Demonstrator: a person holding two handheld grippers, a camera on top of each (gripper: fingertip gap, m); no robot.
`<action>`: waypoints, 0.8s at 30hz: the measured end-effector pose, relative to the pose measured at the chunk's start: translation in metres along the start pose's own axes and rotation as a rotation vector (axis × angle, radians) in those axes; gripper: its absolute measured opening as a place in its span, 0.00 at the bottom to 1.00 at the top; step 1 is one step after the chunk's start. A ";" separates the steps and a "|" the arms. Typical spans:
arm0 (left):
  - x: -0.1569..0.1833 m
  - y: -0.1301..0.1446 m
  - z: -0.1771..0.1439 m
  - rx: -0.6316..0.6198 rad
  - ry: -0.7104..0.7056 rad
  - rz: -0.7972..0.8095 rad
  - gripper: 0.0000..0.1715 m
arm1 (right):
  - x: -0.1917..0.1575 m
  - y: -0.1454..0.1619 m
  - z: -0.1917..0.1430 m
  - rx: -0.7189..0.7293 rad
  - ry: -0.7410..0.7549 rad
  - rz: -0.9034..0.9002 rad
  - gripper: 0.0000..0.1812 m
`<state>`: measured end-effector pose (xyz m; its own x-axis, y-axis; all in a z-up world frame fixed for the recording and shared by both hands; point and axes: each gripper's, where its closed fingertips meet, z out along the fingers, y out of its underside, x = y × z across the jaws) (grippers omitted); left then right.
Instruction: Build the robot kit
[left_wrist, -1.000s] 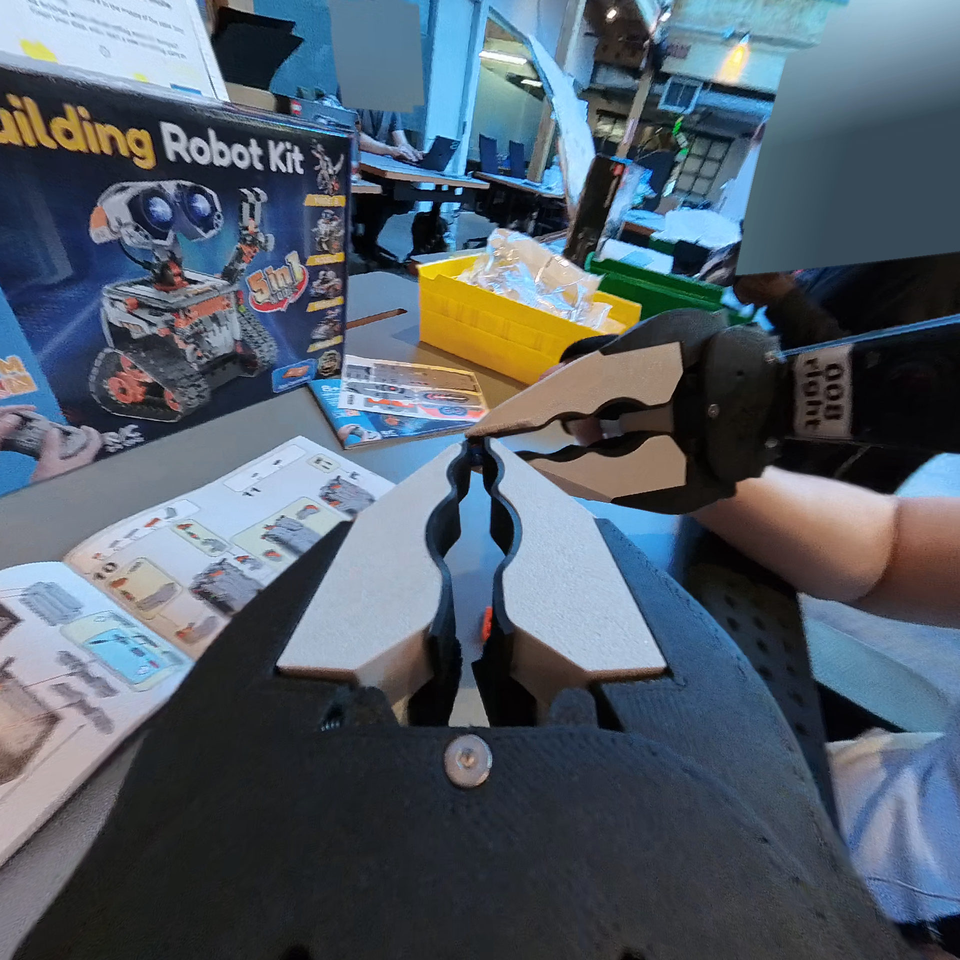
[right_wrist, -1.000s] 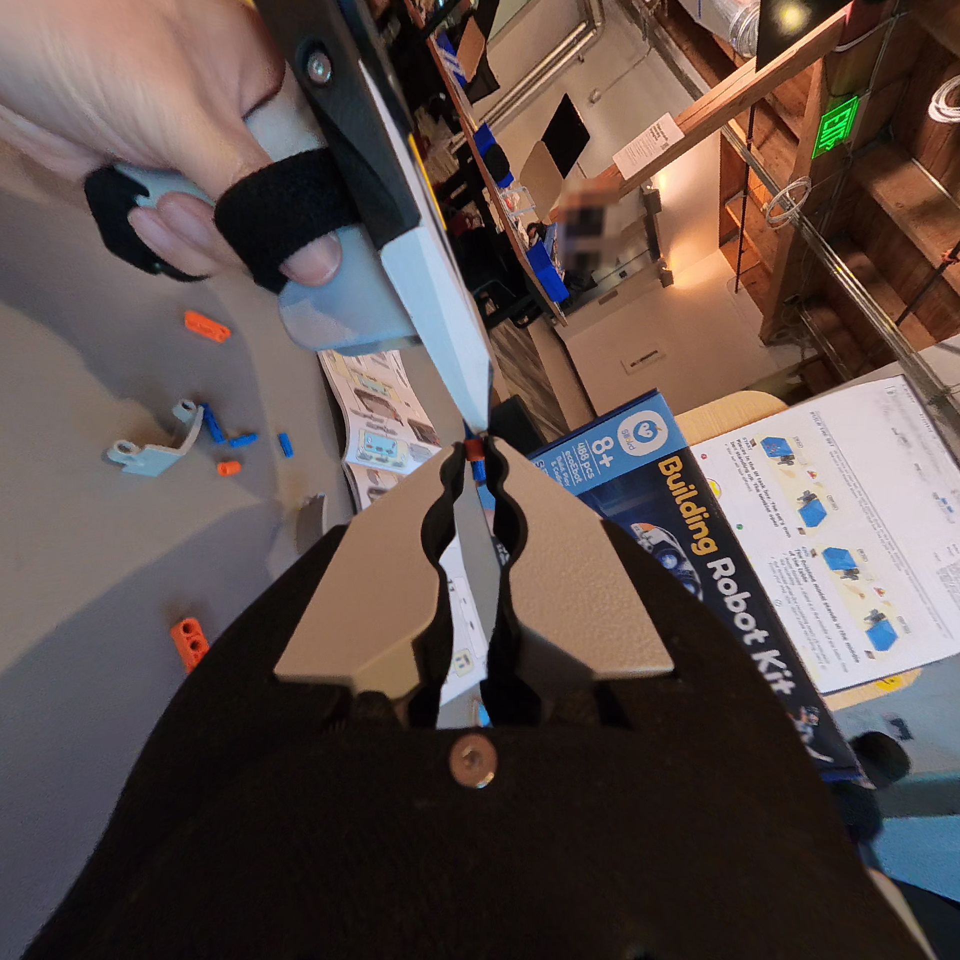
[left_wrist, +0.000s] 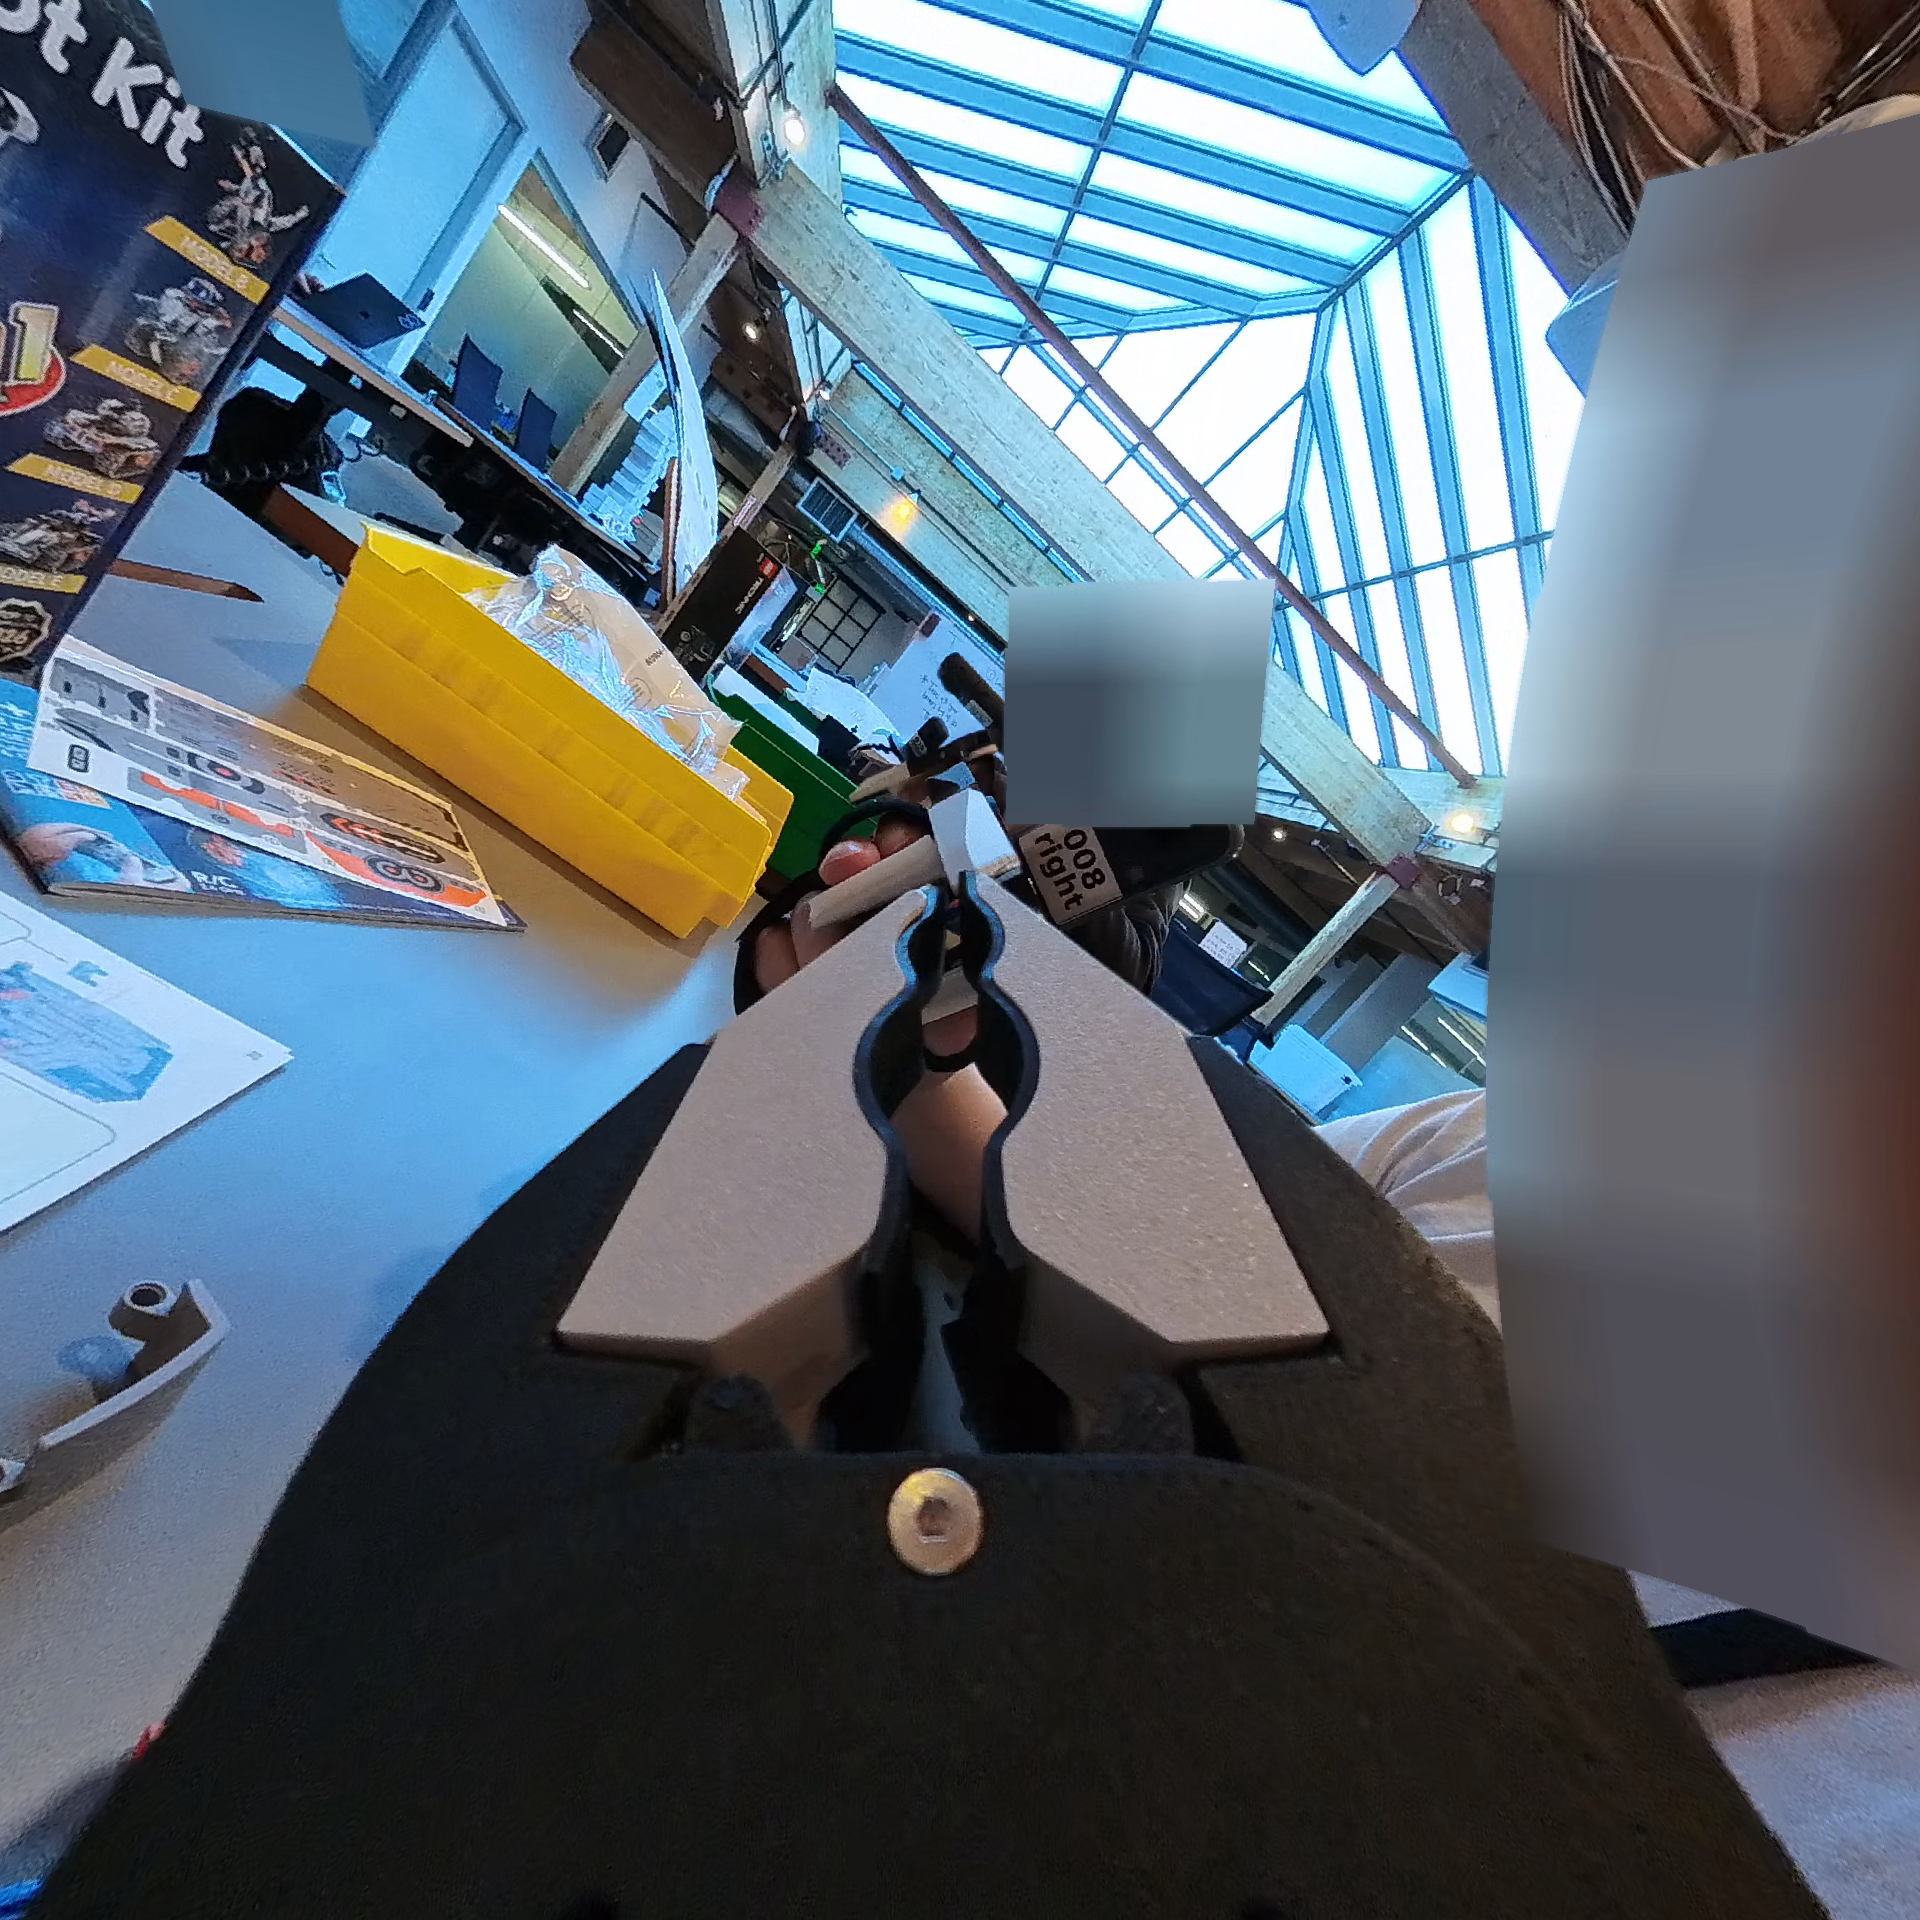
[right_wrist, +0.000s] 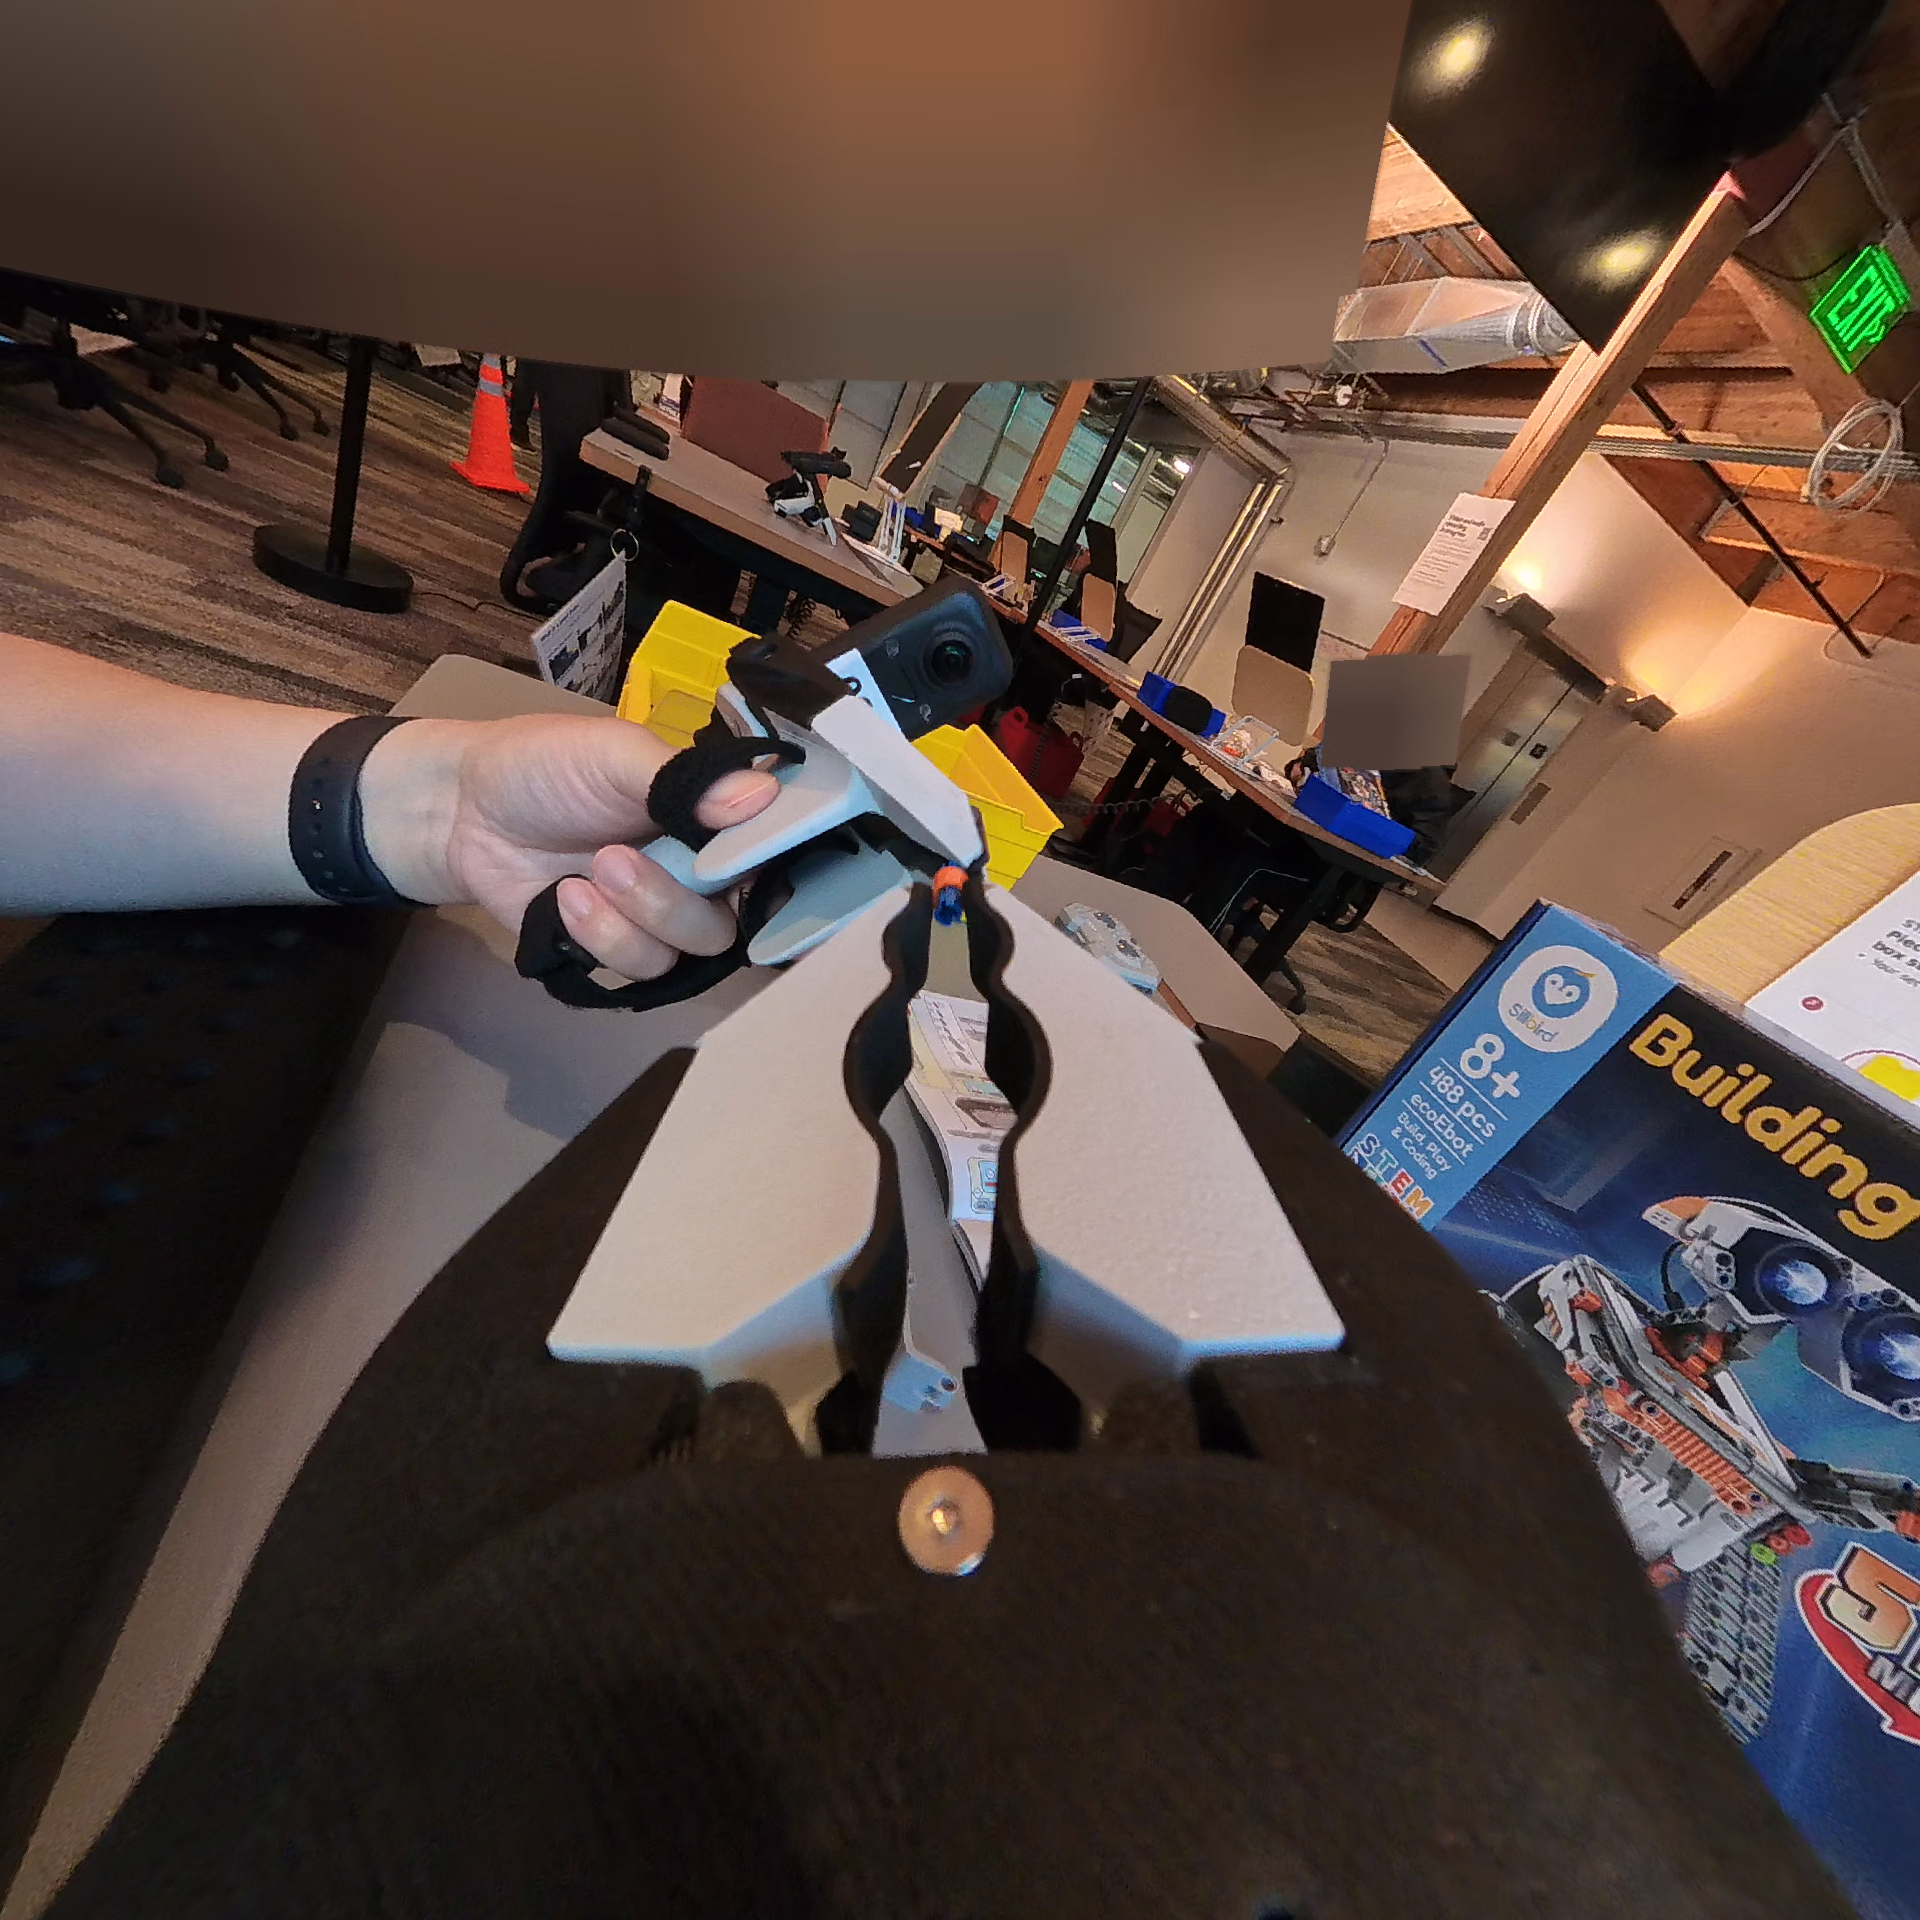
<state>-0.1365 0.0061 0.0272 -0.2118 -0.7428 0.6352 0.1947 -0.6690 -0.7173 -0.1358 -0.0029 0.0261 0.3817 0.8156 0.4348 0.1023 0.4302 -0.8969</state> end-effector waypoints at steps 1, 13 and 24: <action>0.000 0.000 0.000 0.002 0.004 -0.003 0.00 | 0.000 0.000 0.000 -0.004 0.002 -0.008 0.03; 0.001 0.001 0.001 0.003 0.032 -0.042 0.00 | -0.001 -0.001 0.000 -0.004 0.023 -0.057 0.02; 0.004 0.004 0.003 -0.009 0.060 -0.081 0.00 | -0.006 0.004 -0.002 -0.043 0.001 -0.143 0.02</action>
<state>-0.1336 0.0001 0.0275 -0.2838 -0.6829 0.6731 0.1657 -0.7264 -0.6670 -0.1359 -0.0073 0.0200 0.3611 0.7467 0.5586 0.1950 0.5254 -0.8282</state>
